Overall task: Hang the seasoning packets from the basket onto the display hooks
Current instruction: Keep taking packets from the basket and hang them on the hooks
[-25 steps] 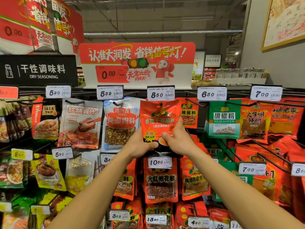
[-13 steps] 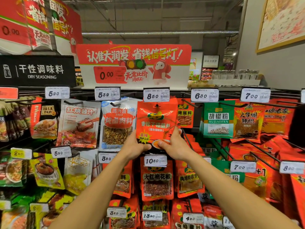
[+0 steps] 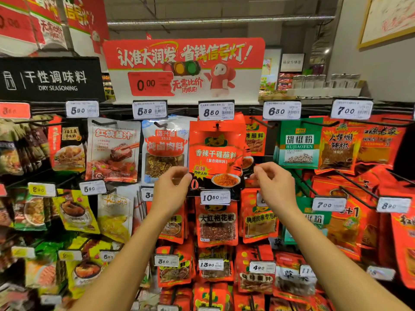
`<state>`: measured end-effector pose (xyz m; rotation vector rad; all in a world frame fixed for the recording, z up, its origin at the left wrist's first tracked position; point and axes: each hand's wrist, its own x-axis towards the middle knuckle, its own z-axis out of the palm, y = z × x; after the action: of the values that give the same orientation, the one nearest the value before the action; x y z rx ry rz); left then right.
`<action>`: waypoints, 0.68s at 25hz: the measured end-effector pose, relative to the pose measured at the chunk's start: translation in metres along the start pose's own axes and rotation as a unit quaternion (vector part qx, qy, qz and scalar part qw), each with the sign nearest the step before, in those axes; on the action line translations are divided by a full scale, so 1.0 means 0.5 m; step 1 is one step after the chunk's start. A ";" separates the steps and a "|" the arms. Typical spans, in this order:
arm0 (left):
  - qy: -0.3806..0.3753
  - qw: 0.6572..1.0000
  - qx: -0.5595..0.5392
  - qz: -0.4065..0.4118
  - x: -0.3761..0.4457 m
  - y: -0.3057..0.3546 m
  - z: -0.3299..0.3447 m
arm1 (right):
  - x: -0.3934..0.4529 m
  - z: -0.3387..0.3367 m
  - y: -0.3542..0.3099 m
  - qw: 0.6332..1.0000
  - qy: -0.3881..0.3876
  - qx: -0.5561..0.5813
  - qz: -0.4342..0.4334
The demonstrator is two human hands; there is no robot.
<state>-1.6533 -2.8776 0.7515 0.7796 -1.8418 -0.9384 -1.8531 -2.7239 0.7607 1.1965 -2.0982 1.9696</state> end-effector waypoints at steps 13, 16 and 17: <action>-0.039 0.909 -0.154 -0.386 -0.385 -0.204 0.265 | -0.283 -0.149 0.458 0.909 -0.184 0.097 0.361; -0.025 0.850 -0.145 -0.505 -0.525 -0.283 0.369 | -0.373 -0.195 0.596 0.870 -0.201 0.050 0.447; -0.030 0.830 -0.137 -0.540 -0.574 -0.319 0.404 | -0.414 -0.209 0.649 0.855 -0.204 0.032 0.476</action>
<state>-1.7026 -2.6696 0.4305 1.6630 -1.1505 -1.8807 -1.9289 -2.5604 0.4047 0.6190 -3.3414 2.2061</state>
